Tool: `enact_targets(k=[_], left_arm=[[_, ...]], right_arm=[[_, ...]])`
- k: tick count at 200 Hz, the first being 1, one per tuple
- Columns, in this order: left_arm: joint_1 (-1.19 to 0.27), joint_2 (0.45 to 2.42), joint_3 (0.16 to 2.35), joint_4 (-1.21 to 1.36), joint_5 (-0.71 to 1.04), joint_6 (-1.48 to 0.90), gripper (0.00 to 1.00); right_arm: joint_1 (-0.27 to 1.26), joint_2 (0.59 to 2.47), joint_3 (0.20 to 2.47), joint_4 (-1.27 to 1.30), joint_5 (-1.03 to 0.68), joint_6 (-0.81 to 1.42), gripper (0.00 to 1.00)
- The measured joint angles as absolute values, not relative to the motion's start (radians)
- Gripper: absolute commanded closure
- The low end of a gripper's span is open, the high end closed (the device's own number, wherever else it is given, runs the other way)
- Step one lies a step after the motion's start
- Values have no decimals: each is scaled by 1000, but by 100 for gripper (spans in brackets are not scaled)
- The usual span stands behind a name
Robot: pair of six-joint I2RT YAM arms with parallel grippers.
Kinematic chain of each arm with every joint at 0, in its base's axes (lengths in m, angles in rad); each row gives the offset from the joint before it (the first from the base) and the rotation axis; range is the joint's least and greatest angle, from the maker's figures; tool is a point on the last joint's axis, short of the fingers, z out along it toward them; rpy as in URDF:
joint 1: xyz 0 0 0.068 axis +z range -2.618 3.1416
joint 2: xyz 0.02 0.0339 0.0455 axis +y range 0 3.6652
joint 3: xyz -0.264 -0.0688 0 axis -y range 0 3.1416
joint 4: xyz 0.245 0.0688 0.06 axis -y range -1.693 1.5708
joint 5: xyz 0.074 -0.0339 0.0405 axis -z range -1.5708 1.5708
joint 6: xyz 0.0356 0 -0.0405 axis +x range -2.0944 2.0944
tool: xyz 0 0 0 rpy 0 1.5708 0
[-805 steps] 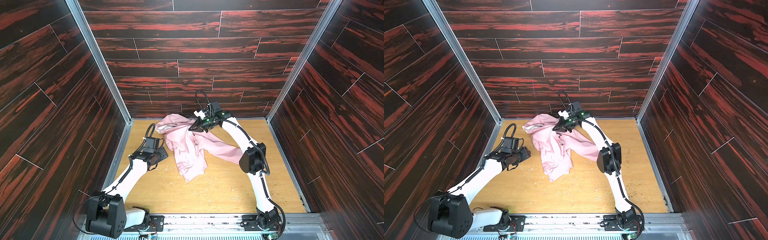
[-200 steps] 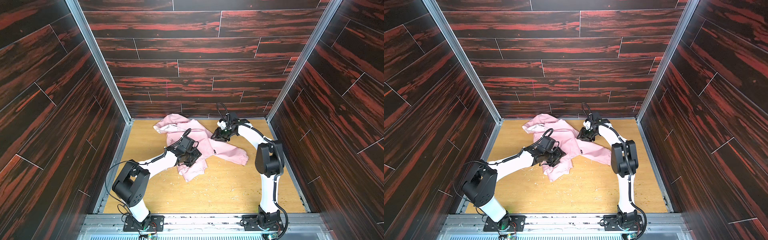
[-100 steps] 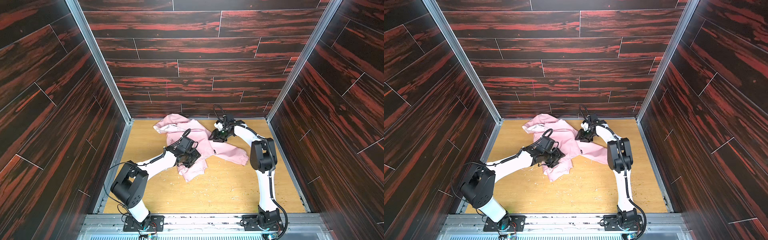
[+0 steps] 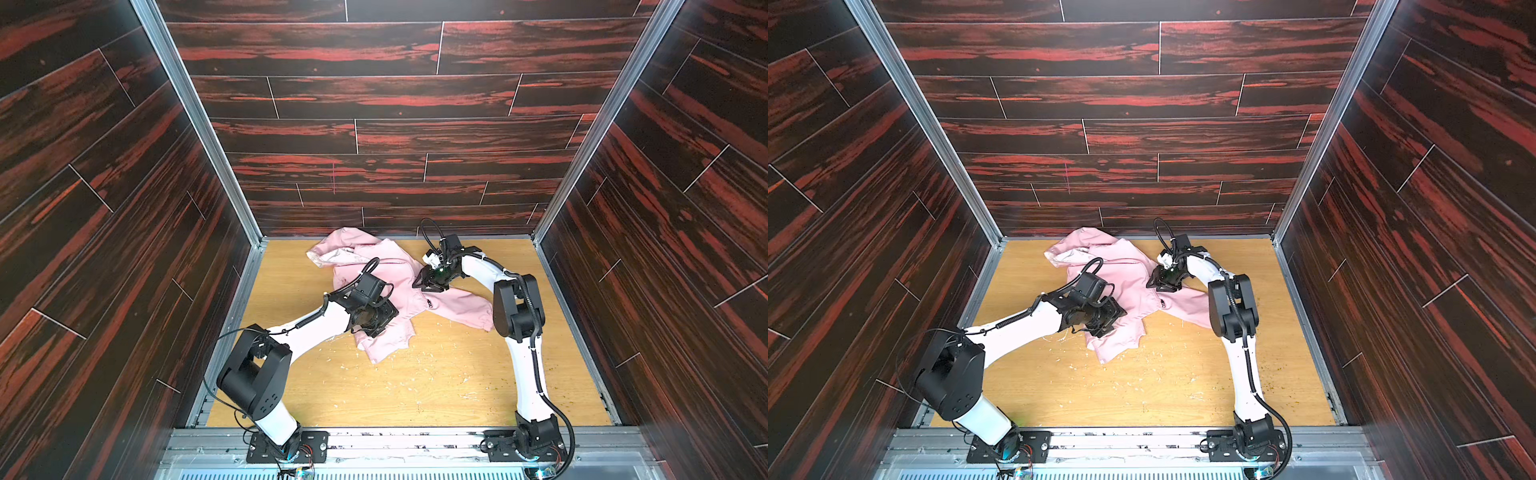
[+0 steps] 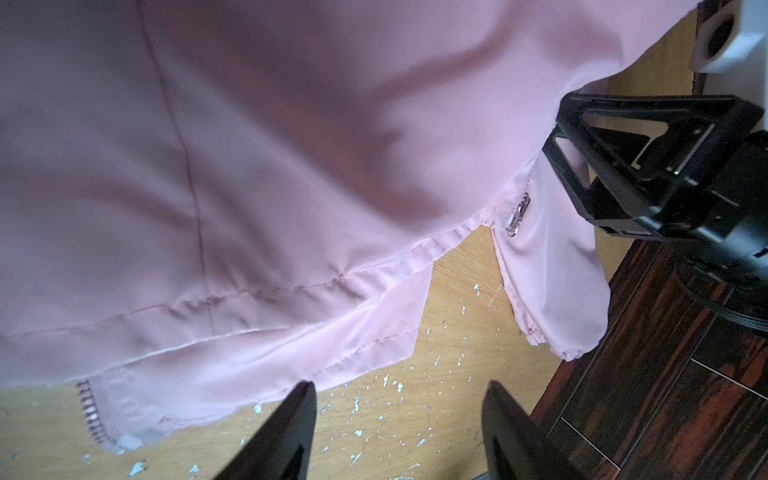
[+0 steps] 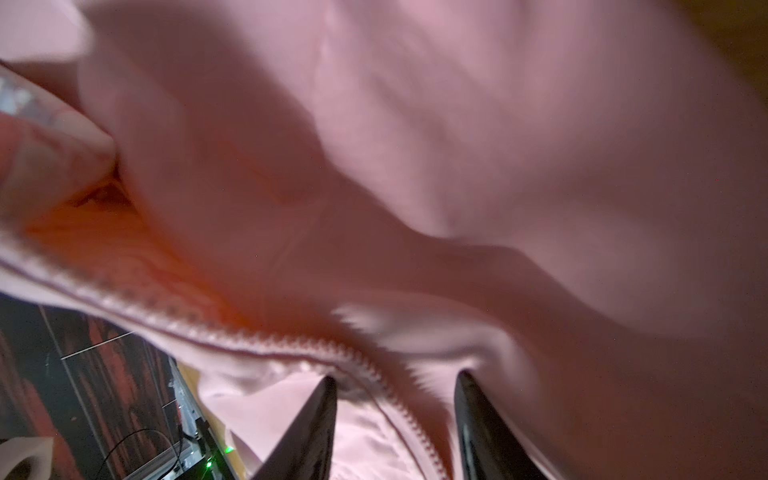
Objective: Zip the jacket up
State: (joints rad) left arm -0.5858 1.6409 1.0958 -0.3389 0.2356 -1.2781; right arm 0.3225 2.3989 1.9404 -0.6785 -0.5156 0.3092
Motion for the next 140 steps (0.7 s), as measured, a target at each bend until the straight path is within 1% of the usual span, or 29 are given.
enact_targets(k=[43, 71, 91, 106, 140], left_arm=[[-579, 1625, 1096, -348, 236, -1272, 33], [-576, 1622, 1096, -349, 236, -1272, 33], [-576, 1622, 1096, -349, 236, -1272, 33], [-576, 1622, 1096, -349, 236, -1272, 33], [-575, 1622, 1095, -338, 236, -1272, 32]], right_arm=[[332, 2408, 1940, -655, -590, 313, 52], [334, 2409, 1936, -633, -634, 322, 55], [334, 2409, 1912, -606, -657, 331, 60], [334, 2408, 1873, -586, -672, 340, 66], [333, 2385, 1778, -527, -714, 371, 76]])
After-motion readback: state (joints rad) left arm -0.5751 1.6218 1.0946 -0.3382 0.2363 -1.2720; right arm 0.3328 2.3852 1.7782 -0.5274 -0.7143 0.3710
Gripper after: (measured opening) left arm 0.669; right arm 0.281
